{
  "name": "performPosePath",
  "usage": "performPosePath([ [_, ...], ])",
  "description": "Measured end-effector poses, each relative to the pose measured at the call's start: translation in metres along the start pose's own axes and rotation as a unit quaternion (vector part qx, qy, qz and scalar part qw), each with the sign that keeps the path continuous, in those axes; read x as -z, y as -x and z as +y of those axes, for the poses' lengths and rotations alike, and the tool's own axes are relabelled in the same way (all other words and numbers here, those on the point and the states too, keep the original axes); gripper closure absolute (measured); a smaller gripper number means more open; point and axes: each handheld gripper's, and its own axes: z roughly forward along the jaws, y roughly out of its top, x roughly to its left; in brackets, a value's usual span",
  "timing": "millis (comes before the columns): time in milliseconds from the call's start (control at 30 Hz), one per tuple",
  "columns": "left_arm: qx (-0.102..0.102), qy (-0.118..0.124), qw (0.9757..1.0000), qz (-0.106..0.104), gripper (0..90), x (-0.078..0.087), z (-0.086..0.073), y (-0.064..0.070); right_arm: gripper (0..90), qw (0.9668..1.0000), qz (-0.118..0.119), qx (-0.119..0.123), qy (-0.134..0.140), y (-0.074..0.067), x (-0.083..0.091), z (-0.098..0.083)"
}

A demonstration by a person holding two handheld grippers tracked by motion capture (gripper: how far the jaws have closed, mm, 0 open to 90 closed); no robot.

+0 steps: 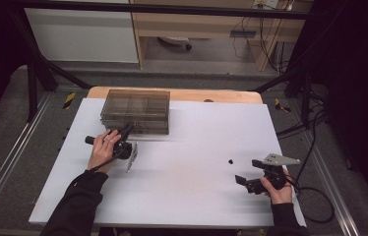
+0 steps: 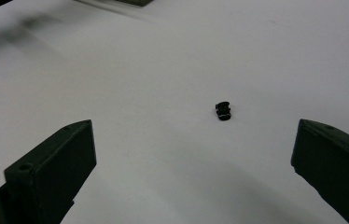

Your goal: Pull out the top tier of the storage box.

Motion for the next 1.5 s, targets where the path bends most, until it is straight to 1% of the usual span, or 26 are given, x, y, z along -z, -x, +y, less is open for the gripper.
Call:
performPosePath([
  [133, -0.002, -0.002, 1.0000, 0.000, 80.6, 0.001, 0.001, 0.000, 0.7, 1.0000, 0.000, 0.000, 0.000, 0.000, 0.000, 0.000],
  [267, 0.006, -0.004, 0.9999, -0.007, 80.3, 0.002, 0.001, -0.002, 0.7, 1.0000, -0.001, 0.000, 0.000, 0.000, 0.000, 0.000],
  [300, 0.006, 0.000, 1.0000, -0.008, 80.1, 0.002, 0.001, -0.002, 0.7, 1.0000, -0.001, 0.000, 0.000, 0.000, 0.000, 0.000],
  [333, 0.011, 0.000, 0.9999, -0.012, 79.9, 0.002, 0.001, -0.003, 0.7, 1.0000, -0.001, 0.000, 0.000, 0.000, 0.000, 0.000],
  [400, 0.019, 0.005, 0.9996, -0.018, 75.4, 0.003, 0.000, -0.005, 0.7, 1.0000, -0.001, 0.000, 0.000, 0.000, 0.000, 0.000],
  [467, 0.025, 0.005, 0.9993, -0.026, 68.3, 0.004, 0.000, -0.006, 0.7, 1.0000, -0.001, -0.001, 0.000, 0.000, 0.000, 0.000],
  [500, 0.022, 0.009, 0.9994, -0.027, 64.7, 0.005, 0.000, -0.007, 0.6, 1.0000, -0.001, 0.000, 0.000, 0.000, 0.000, 0.000],
  [600, 0.028, 0.012, 0.9990, -0.031, 56.2, 0.005, 0.000, -0.008, 0.7, 1.0000, 0.000, 0.000, -0.001, 0.000, 0.000, 0.000],
  [633, 0.032, 0.008, 0.9986, -0.041, 51.5, 0.003, 0.001, -0.009, 0.6, 1.0000, -0.001, 0.000, -0.001, 0.000, 0.000, 0.000],
  [667, 0.030, 0.007, 0.9987, -0.042, 48.6, 0.002, 0.001, -0.009, 0.7, 1.0000, -0.001, 0.000, 0.000, 0.000, 0.000, 0.000],
  [733, 0.038, -0.001, 0.9980, -0.050, 44.2, -0.002, 0.000, -0.008, 0.7, 1.0000, -0.001, 0.000, 0.000, 0.000, 0.000, 0.000],
  [767, 0.038, -0.004, 0.9979, -0.052, 43.7, -0.003, -0.001, -0.008, 0.7, 1.0000, -0.001, 0.000, 0.000, 0.000, 0.000, 0.000],
  [833, 0.040, -0.008, 0.9977, -0.053, 43.5, -0.006, -0.003, -0.007, 0.7, 1.0000, -0.001, 0.001, 0.000, 0.000, 0.000, 0.000],
  [933, 0.035, -0.013, 0.9981, -0.050, 44.2, -0.009, -0.005, -0.007, 0.7, 1.0000, -0.001, 0.001, 0.000, 0.000, 0.000, 0.000],
  [1067, 0.034, -0.020, 0.9981, -0.047, 48.3, -0.012, -0.007, -0.007, 0.7, 1.0000, 0.000, 0.001, -0.001, 0.000, 0.000, 0.000],
  [1133, 0.035, -0.022, 0.9982, -0.043, 49.6, -0.014, -0.008, -0.006, 0.7, 1.0000, 0.000, 0.001, -0.002, 0.000, 0.000, 0.000],
  [1333, 0.031, -0.023, 0.9988, -0.032, 60.3, -0.014, -0.009, -0.009, 0.7, 1.0000, 0.000, 0.001, -0.002, 0.000, -0.001, 0.000],
  [1500, 0.030, -0.022, 0.9988, -0.032, 60.6, -0.013, -0.010, -0.008, 0.7, 1.0000, 0.001, 0.001, -0.002, 0.000, 0.000, 0.000],
])
